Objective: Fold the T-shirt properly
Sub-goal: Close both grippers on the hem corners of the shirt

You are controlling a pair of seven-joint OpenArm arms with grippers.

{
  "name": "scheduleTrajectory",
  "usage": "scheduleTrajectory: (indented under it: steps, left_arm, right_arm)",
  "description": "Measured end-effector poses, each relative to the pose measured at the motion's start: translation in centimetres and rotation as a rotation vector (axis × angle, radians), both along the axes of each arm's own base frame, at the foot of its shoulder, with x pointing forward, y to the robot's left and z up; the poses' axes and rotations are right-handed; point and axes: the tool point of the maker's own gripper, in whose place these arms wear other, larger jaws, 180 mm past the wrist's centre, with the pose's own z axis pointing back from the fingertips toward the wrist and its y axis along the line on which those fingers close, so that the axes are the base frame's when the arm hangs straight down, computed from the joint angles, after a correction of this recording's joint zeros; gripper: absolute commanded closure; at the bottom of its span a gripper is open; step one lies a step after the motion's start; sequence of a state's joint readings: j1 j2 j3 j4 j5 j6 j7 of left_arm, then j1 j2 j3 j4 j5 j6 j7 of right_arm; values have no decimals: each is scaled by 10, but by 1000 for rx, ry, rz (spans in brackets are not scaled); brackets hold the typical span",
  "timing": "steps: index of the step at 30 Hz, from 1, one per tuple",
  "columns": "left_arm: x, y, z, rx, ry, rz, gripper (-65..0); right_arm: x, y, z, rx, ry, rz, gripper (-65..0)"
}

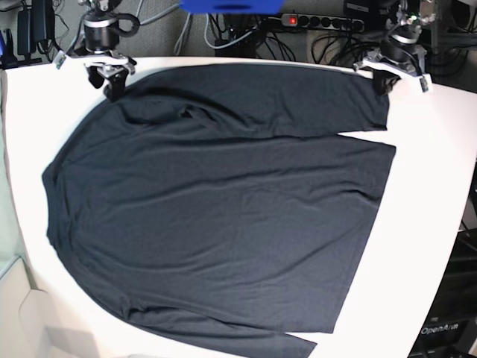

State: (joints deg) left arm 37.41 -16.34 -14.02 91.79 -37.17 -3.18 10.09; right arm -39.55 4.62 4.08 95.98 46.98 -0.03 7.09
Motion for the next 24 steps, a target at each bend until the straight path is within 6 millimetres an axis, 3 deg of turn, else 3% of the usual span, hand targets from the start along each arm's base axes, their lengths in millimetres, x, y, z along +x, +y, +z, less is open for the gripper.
scheduleTrajectory:
  steps: [4, 8, 17, 21, 24]
  left_arm:
    - [1, 0, 0, 0, -1, 0, 0]
    - [0, 0, 0, 1, 0, -1, 0]
    - [1, 0, 0, 0, -3, -1, 0]
    - [1, 0, 0, 1, -2, -1, 0]
    - [1, 0, 0, 0, -2, -1, 0]
  right_arm:
    - [-1, 1, -1, 2, 3, 1, -363]
    - [0, 20, -4, 34, 8, 37, -362]
    - [10, 25, -12, 39, -7, 43, -356]
    - [11, 26, -13, 41, -5, 45, -261]
    - [10, 25, -15, 37, 12, 64, -138]
